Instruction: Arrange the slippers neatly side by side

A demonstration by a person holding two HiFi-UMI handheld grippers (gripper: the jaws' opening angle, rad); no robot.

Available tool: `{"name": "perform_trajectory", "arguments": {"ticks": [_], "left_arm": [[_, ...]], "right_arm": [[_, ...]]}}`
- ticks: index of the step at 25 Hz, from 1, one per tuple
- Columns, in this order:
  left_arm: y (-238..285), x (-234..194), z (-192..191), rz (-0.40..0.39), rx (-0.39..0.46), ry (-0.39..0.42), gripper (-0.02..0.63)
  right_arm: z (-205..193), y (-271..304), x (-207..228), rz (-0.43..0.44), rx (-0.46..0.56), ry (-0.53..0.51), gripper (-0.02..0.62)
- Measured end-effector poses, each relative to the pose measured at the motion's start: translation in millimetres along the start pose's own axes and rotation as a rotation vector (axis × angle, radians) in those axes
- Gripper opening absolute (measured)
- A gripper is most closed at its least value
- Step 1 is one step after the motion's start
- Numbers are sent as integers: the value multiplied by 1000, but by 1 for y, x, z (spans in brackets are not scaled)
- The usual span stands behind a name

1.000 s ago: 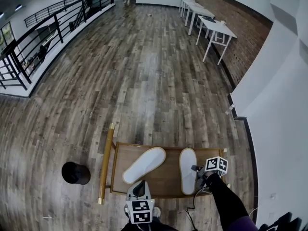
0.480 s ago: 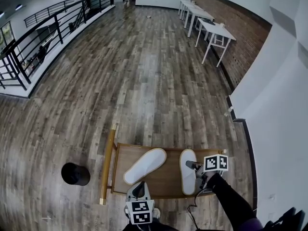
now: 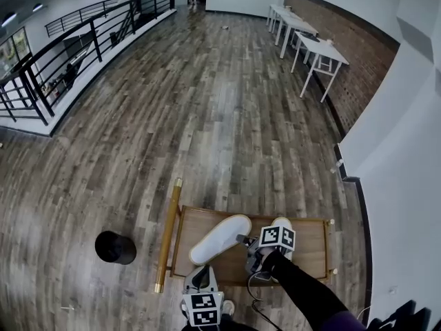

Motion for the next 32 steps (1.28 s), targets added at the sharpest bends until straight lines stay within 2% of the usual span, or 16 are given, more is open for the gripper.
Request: {"name": "perform_trajectory", "arguments": {"ticks": [7, 10, 18, 23, 32], "left_arm": [[-9, -6, -14, -14, -14, -3, -2], [-9, -10, -17, -14, -9, -12, -2], [-12, -27, -22, 10, -8, -45, -2], [-10, -32, -42, 31, -17, -57, -2], [-17, -36, -38, 38, -29, -94, -2]], "right_arm": [[0, 29, 2, -102, 24, 58, 97], [1, 39, 1, -143, 22, 46, 138], [2, 49, 9, -259, 4, 22, 140], [0, 58, 11, -271, 9, 51, 140], [6, 59, 10, -271, -4, 73, 140]]}}
Point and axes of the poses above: the fingertips, and each gripper's own axes: y forward along the fingers, x to its right, z out of its top, the point moved 2 cm from there along -y, backward along the fingers, and after that the axes turned 6 degrees about y, right-handed, at the moved point
